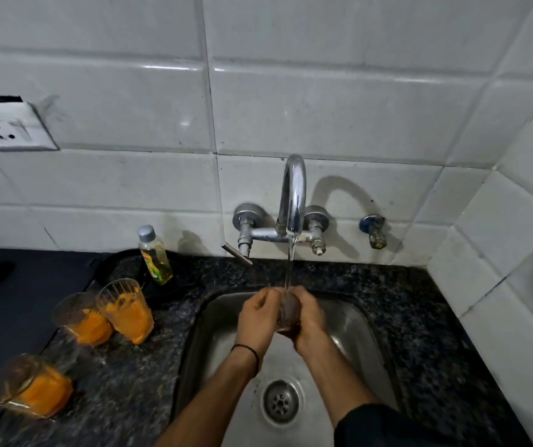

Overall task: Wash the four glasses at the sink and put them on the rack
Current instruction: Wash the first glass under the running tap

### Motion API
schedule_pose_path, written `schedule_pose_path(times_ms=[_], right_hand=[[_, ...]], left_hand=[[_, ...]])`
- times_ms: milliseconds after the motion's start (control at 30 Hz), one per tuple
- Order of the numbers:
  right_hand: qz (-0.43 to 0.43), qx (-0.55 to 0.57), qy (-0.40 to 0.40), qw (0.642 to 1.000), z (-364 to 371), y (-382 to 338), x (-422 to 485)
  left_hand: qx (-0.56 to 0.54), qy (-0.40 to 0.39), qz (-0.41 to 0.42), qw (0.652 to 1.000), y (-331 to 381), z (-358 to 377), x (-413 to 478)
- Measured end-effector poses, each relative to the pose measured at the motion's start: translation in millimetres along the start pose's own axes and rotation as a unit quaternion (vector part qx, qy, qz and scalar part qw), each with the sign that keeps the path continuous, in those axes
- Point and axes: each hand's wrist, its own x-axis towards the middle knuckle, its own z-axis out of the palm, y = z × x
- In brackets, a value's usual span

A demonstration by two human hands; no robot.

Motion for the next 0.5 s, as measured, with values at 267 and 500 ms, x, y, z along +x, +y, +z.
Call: schedule_pose_path(times_ms=[267,500], right_hand=[[-0.306,-0.437,-0.118,0.837,4,-7,-17],[-0.209,-0.599,-0.249,0.732,-2,-29,-30]], left_hand=[[-0.308,-0.055,-0.327,0.892,-24,-18,16],[-0.306,0.006,-0.215,0.928,-29,-14,23]])
